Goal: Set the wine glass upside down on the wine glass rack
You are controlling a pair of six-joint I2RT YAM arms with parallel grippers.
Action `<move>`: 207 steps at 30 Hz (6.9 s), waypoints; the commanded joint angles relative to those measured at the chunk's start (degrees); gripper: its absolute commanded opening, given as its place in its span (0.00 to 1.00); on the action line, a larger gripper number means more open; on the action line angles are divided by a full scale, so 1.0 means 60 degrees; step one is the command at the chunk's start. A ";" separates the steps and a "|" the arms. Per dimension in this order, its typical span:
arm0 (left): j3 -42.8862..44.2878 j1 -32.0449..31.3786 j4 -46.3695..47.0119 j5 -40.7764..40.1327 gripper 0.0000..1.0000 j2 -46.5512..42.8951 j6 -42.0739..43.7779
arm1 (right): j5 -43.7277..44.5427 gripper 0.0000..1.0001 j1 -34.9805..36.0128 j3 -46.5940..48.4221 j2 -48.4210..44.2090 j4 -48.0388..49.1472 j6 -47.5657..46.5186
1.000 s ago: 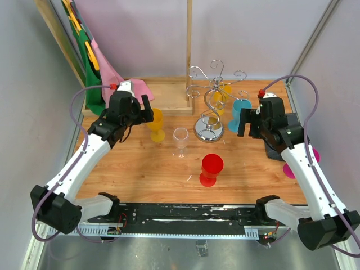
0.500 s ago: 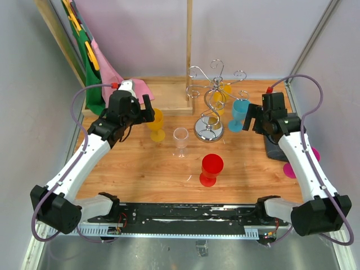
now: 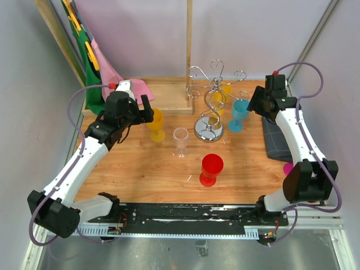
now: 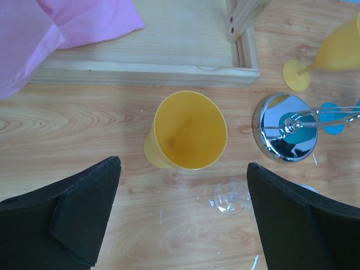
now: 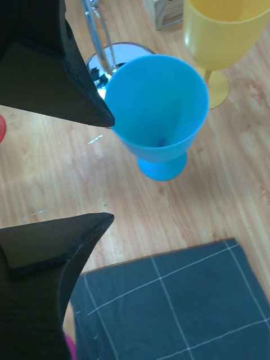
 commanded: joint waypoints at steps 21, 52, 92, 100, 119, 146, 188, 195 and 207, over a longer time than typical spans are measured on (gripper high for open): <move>-0.0358 -0.0047 0.0022 -0.0124 0.99 -0.0446 -0.0034 | -0.0367 0.18 0.0092 0.1950 0.2975 -0.0128 -0.0348; 0.0562 -0.0057 0.0098 0.0024 0.99 0.0264 -0.0377 | 0.3362 0.01 0.0623 0.3596 0.0720 0.3384 -0.1253; 0.2605 0.1861 1.0420 0.8164 0.97 0.2428 -0.7946 | -0.9401 0.01 -0.0067 0.2443 0.1418 1.7917 1.0183; 0.2163 0.1834 1.5644 0.8192 0.94 0.3563 -1.2433 | -0.9735 0.01 0.0751 0.3110 0.2250 1.8551 1.0778; 0.2234 0.1137 2.0399 0.6915 0.79 0.4753 -1.6851 | -0.9786 0.01 0.2239 0.5485 0.4225 1.8047 1.0826; 0.2237 0.1074 2.1210 0.6203 0.41 0.4774 -1.7471 | -0.9231 0.01 0.2204 0.6013 0.4953 1.8553 1.1431; 0.4124 0.2014 2.0846 0.6117 0.00 0.4971 -1.7332 | -0.9196 0.32 0.0844 0.4369 0.3874 1.8662 1.1428; 0.3701 0.3110 1.8805 0.7531 0.00 0.4250 -1.5698 | -0.9396 0.33 -0.0293 0.3432 0.2790 1.8037 1.1008; 0.2708 0.3711 1.2106 0.9028 0.00 0.2926 -1.0799 | -1.0012 0.33 -0.0636 0.2684 0.0832 1.4180 0.7264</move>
